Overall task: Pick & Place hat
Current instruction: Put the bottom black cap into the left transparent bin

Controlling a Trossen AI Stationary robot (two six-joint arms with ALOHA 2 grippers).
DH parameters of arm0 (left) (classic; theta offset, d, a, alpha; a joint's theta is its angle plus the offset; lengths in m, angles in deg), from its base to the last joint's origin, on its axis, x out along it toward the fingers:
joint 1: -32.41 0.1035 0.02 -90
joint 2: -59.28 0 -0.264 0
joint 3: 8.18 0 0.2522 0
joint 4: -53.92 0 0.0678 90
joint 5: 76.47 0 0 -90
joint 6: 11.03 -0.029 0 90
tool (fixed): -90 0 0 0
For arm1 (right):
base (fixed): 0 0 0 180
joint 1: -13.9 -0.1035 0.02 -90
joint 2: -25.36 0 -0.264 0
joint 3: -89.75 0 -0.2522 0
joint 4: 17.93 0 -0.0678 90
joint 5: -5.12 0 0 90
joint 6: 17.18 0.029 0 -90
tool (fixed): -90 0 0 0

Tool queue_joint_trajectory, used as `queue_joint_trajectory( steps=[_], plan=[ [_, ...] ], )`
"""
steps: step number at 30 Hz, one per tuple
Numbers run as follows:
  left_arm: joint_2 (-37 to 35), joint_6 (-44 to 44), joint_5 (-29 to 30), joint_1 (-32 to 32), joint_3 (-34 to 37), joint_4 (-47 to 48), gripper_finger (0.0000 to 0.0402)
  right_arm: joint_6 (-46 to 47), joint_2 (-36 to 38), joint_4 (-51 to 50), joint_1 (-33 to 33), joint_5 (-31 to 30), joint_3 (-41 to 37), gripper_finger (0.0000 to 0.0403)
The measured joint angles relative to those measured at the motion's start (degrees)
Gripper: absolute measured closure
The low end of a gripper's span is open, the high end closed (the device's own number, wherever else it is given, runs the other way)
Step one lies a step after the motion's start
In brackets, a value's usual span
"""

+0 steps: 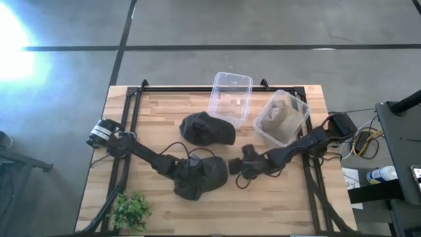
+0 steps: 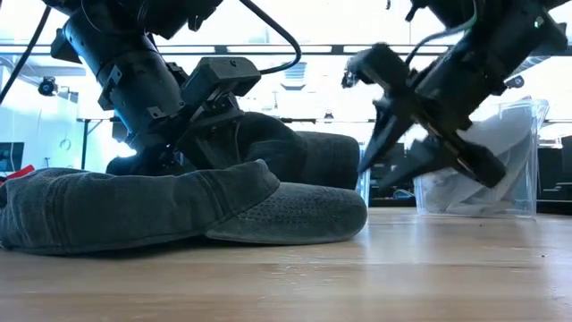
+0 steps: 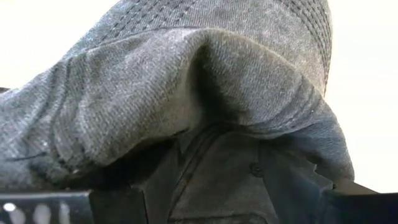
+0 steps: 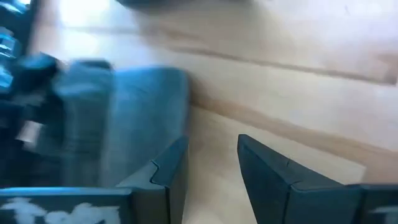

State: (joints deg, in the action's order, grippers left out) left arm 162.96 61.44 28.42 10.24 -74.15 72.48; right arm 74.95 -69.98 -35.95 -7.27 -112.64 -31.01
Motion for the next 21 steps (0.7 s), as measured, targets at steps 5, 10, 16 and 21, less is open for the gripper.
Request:
queue_joint_trajectory(
  steps=[5,10,16,21],
  plan=[
    [0.0,0.0,0.0,0.2,0.0,-0.1,0.0177,-1.2,1.2,0.8,0.0,1.8,0.0,0.0270],
    [0.0,-0.4,-0.7,1.1,0.1,-0.3,0.0177,-3.6,-2.3,10.4,0.0,5.8,-0.3,0.0270],
    [0.0,-0.6,-0.4,1.7,0.0,-1.2,0.0177,-3.6,-6.5,13.1,0.0,6.2,0.0,0.0271],
    [0.0,-0.6,-0.3,1.7,0.0,-1.4,0.0177,-5.2,-7.0,14.4,0.1,6.9,0.0,0.0271]
  ],
)
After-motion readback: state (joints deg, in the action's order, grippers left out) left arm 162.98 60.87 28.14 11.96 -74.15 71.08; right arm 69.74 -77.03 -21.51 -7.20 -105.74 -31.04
